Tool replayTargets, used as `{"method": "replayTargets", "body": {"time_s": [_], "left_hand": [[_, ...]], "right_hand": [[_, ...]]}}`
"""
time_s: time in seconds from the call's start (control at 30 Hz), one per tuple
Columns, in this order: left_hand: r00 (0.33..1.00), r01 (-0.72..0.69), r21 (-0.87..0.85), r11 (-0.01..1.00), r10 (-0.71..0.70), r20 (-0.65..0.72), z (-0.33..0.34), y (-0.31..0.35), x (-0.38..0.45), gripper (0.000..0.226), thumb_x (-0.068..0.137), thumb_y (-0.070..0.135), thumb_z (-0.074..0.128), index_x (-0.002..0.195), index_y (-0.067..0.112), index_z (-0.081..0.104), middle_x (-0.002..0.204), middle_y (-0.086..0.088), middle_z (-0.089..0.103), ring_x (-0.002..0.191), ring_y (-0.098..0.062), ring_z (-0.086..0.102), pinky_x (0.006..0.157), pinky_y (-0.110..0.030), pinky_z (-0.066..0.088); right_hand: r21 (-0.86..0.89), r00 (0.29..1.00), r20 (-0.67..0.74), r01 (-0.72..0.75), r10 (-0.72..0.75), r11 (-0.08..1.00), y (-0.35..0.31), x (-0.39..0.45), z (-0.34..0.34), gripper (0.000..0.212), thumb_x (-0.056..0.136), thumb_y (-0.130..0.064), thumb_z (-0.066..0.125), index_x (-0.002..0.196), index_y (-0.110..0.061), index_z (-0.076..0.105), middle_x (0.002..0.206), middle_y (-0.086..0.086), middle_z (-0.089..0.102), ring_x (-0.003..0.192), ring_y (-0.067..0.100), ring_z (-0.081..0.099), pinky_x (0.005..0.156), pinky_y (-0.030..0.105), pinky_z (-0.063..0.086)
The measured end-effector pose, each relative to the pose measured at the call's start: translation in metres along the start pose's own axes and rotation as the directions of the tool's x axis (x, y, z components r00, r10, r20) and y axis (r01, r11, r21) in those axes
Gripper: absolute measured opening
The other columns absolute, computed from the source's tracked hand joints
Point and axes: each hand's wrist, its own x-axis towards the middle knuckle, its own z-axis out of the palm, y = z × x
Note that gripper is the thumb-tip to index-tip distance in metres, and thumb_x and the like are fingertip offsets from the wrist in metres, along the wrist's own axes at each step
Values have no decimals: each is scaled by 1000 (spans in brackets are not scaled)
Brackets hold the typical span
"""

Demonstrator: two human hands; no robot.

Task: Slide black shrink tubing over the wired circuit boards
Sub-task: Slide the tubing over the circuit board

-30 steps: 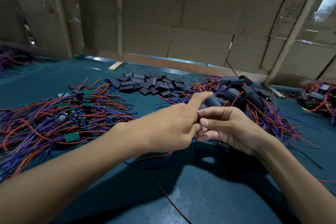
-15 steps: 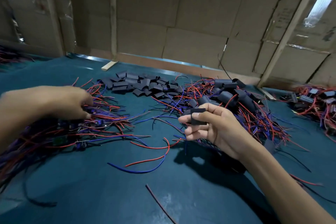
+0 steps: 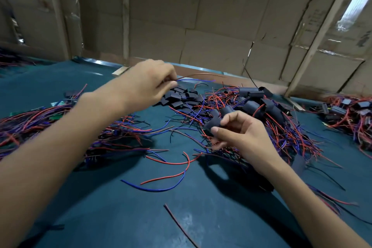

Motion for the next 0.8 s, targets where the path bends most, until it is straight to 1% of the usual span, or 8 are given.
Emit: {"method": "replayTargets", "body": {"time_s": [0.1,0.2,0.37,0.43,0.53,0.67,0.73,0.8], "left_hand": [[1000,2,7,1000,-2,15,32,0,2,13,100,8,56,105,-2,64,104,-18,60,96,-35,57,89,-37,40],[997,16,24,1000,-18,75,56,4,-5,15,100,9,54,107,0,64,110,-18,60,103,-36,56,95,-45,43],[996,-86,57,995,84,45,67,25,-19,18,88,-2,57,104,-1,64,100,-17,65,94,-36,60,87,-48,49],[997,-57,58,997,53,59,67,27,-23,27,86,-5,54,111,0,64,104,-17,66,98,-36,60,89,-48,48],[997,-64,72,995,60,58,68,26,-26,32,78,-12,54,106,-1,65,101,-18,66,96,-37,60,87,-49,49],[996,-22,55,998,17,86,69,21,-24,47,67,-17,52,109,0,63,99,-16,61,91,-37,58,79,-48,49],[976,-65,106,992,41,214,72,17,-25,48,69,-6,53,114,10,64,104,-8,59,99,-32,55,85,-41,42],[919,-122,207,971,32,394,75,16,-27,44,77,15,51,119,24,60,114,2,55,113,-24,45,100,-37,30]], "right_hand": [[-214,995,-53,69,-82,974,6,1,-1,29,89,9,69,106,-13,63,78,12,71,59,29,68,54,36,58],[-272,998,-40,44,-57,961,10,2,-2,29,91,5,70,109,-17,70,67,9,72,55,27,69,57,32,56],[-255,995,-98,-16,-9,967,12,5,-4,46,85,5,75,127,-13,69,67,-7,73,55,20,67,60,22,54],[-336,993,-116,-25,-15,941,14,5,-5,49,82,2,79,128,-13,68,68,-10,73,52,17,67,60,17,51],[-544,989,-119,12,-91,839,13,2,-8,49,82,-12,83,128,-19,69,63,-13,69,52,10,67,61,15,47],[-707,958,-100,121,-268,696,6,-1,-9,47,82,-25,83,126,-16,72,95,-7,71,79,-7,61,78,1,38],[-740,944,-75,163,-320,653,3,-1,-11,43,83,-28,82,123,-15,74,112,-4,74,100,-4,64,88,3,40],[-757,944,-63,167,-325,632,3,-2,-13,40,82,-30,82,119,-16,76,113,-2,76,104,5,67,92,9,44]]}}
